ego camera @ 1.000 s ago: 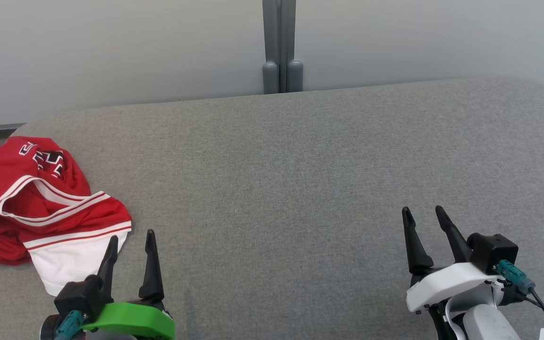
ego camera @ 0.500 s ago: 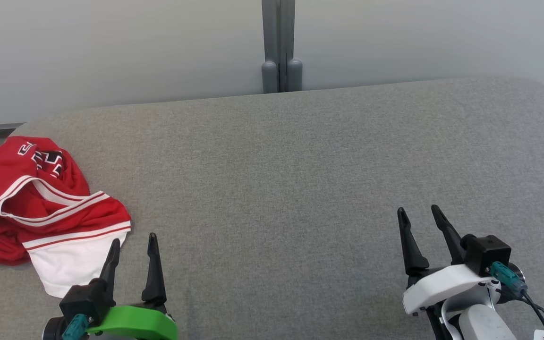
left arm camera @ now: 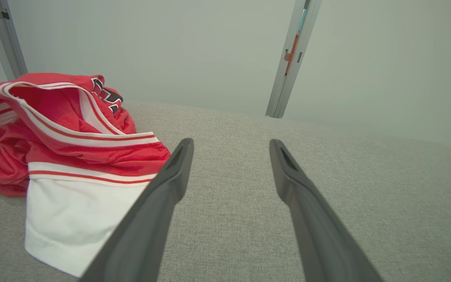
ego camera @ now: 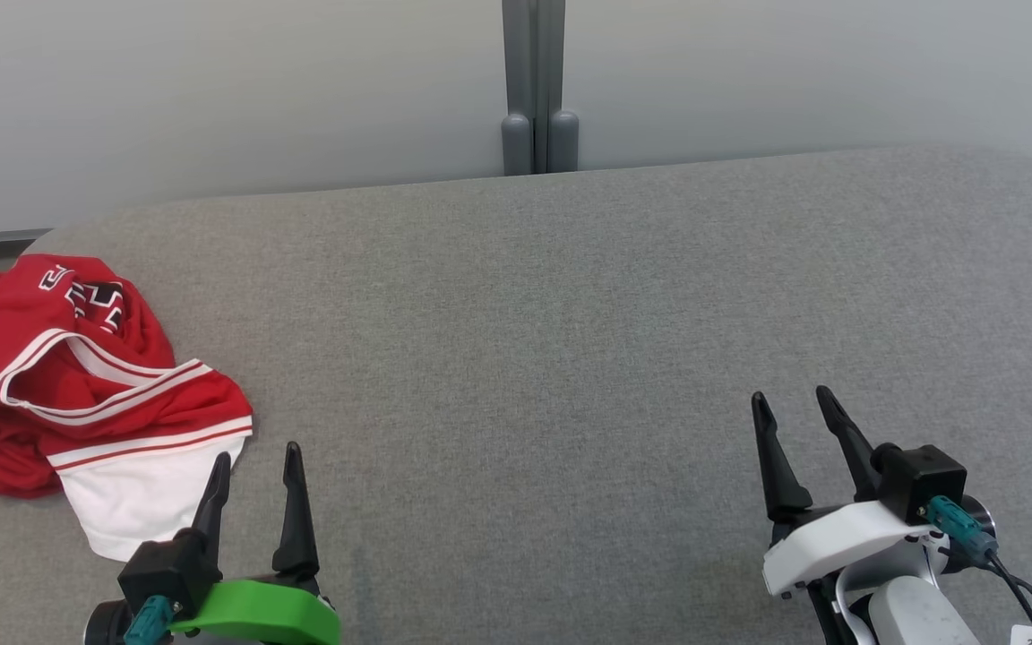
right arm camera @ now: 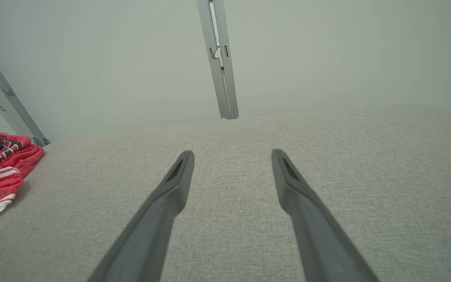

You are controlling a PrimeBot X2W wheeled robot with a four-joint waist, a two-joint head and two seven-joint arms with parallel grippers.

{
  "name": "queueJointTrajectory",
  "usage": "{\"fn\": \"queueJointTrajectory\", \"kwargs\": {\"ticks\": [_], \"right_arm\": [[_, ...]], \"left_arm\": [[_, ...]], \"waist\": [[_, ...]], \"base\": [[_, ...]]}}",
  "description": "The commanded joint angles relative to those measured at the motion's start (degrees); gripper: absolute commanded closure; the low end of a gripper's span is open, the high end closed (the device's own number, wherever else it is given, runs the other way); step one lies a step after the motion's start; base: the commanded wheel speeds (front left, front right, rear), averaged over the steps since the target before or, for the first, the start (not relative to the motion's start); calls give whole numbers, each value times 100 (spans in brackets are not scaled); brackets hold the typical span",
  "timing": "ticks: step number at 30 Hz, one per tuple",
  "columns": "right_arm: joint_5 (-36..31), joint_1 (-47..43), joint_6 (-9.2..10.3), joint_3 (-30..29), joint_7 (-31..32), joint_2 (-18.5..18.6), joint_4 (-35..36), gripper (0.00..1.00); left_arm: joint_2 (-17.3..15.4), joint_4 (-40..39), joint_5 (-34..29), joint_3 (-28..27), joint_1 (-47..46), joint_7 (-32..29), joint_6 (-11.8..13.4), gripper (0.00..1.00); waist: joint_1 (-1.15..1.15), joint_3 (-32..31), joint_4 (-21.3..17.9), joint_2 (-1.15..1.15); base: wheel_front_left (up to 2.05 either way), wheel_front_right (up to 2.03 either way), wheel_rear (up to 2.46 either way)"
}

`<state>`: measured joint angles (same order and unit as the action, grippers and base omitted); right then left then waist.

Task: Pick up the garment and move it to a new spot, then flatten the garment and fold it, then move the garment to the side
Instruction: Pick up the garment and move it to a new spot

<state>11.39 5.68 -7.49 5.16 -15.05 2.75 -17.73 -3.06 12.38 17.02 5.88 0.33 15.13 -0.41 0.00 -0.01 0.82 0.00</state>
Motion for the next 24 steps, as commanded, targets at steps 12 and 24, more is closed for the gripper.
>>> {"fn": "queueJointTrajectory", "kwargs": {"ticks": [12, 24], "right_arm": [[-102, -46, 0, -11, -19, 21, 100, 0], [-100, -24, 0, 109, -19, 22, 106, 0]], "left_arm": [[-74, -95, -89, 29, -20, -10, 145, 0], [-210, -282, -113, 4, 167, -118, 270, 0]], "waist": [[0, 68, 817, 0], [0, 35, 2178, 0]], "base": [[0, 0, 0], [0, 0, 0]]}}
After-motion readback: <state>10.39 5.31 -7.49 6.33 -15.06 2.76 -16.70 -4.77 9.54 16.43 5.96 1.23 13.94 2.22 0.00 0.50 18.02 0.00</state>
